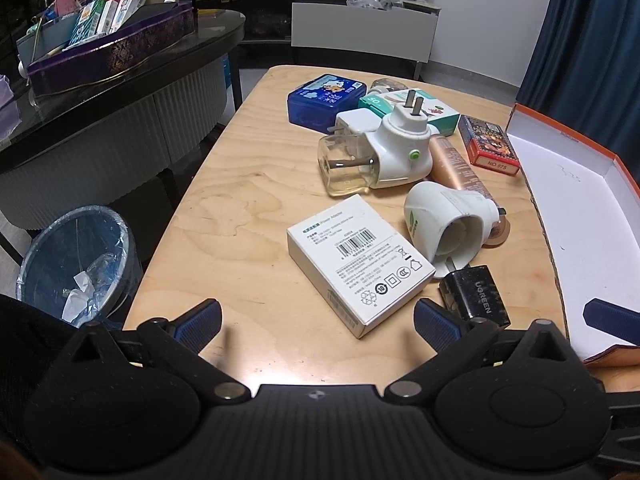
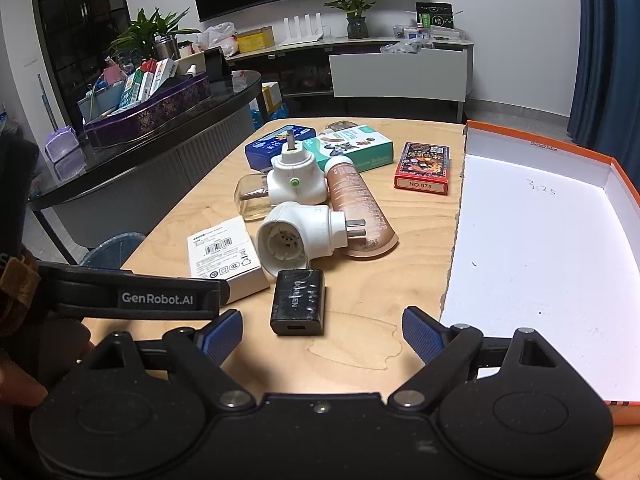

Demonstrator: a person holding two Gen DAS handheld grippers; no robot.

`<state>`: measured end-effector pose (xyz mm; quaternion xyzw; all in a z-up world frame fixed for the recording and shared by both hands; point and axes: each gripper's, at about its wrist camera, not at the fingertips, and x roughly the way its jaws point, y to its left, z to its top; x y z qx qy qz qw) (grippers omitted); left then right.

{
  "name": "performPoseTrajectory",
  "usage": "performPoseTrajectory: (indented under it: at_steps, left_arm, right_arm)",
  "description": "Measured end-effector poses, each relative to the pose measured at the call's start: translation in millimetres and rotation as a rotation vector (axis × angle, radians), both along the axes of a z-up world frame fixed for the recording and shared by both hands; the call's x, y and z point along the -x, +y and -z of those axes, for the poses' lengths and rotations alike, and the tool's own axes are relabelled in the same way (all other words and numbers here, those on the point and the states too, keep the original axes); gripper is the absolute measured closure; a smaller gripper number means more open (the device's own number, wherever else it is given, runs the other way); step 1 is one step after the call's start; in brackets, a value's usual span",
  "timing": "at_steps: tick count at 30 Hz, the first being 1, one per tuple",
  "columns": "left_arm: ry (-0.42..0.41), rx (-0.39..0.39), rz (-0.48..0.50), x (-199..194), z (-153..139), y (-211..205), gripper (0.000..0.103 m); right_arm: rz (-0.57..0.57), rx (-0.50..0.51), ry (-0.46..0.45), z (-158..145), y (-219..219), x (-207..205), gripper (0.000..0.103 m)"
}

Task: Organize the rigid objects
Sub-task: 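Move both tools toward the white box and black charger on the table, then grasp the white adapter box with left tool while right tool grasps black charger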

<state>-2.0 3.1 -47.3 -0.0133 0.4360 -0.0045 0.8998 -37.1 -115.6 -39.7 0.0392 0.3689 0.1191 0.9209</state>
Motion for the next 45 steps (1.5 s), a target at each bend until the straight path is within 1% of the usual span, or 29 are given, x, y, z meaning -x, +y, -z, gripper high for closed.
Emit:
performPoseTrajectory:
  at_steps: [10, 14, 16, 18, 20, 22, 24, 25, 28, 31, 32, 33, 34, 36, 37, 38, 40, 42, 43, 45]
  left_arm:
    - [0.009, -0.004, 0.003, -6, 7, -1, 0.0]
    - [0.014, -0.031, 0.007, -12, 15, -1, 0.0]
    - [0.015, -0.055, -0.011, -16, 19, 4, 0.0]
    - [0.012, -0.069, -0.07, -18, 19, 17, 0.0]
    - [0.022, -0.03, -0.13, -19, 16, 35, 0.0]
    - [0.021, 0.025, -0.166, -17, 11, 47, 0.0]
    - [0.007, 0.075, -0.155, -16, 5, 47, 0.0]
    - [0.0, 0.083, -0.14, -18, 3, 43, 0.0]
    - [-0.017, 0.034, -0.11, -29, 3, 26, 0.0]
    - [-0.012, -0.041, -0.116, -42, 10, 16, 0.0]
    - [-0.011, -0.048, -0.119, -44, 12, 16, 0.0]
    - [-0.001, -0.034, -0.124, -44, 13, 20, 0.0]
    - [0.0, 0.009, -0.127, -42, 12, 25, 0.0]
    - [-0.029, 0.109, -0.127, -37, 6, 32, 0.0]
    - [-0.04, 0.133, -0.124, -37, 4, 33, 0.0]
    - [-0.046, 0.131, -0.125, -39, 4, 32, 0.0]
    - [-0.038, 0.099, -0.167, -47, 7, 31, 0.0]
    - [-0.036, 0.135, -0.204, -55, 8, 35, 0.0]
    - [-0.03, 0.141, -0.207, -58, 8, 36, 0.0]
    - [-0.028, 0.123, -0.163, -62, 8, 34, 0.0]
  right_arm:
    - [0.008, 0.002, 0.017, 4, -1, -3, 0.001]
    - [0.01, -0.005, 0.025, 6, -2, -5, 0.001]
    - [0.004, -0.008, 0.026, 7, -2, -6, 0.001]
    - [-0.001, -0.001, 0.022, 7, -2, -6, 0.001]
    - [-0.003, 0.009, 0.013, 8, -1, -6, 0.001]
    - [-0.006, 0.01, 0.008, 8, 0, -9, 0.001]
    - [-0.011, 0.0, 0.011, 10, 1, -12, 0.001]
    - [-0.016, -0.001, 0.012, 11, 3, -13, 0.001]
    - [-0.039, 0.015, 0.011, 13, 9, -17, 0.001]
    - [-0.059, 0.03, -0.001, 15, 12, -19, 0.001]
    - [-0.063, 0.03, -0.007, 16, 12, -20, 0.001]
    - [-0.065, 0.033, -0.011, 16, 12, -21, 0.001]
    - [-0.061, 0.04, -0.011, 17, 12, -22, 0.001]
    - [-0.055, 0.031, -0.007, 19, 10, -25, 0.001]
    - [-0.052, 0.02, -0.003, 19, 9, -27, 0.001]
    - [-0.051, 0.012, 0.002, 20, 10, -29, 0.001]
    - [-0.056, 0.011, 0.004, 22, 13, -32, 0.001]
    - [-0.063, 0.018, 0.001, 22, 16, -32, 0.001]
    - [-0.069, 0.023, 0.002, 22, 17, -32, 0.001]
    - [-0.079, 0.037, 0.0, 23, 19, -32, 0.001]
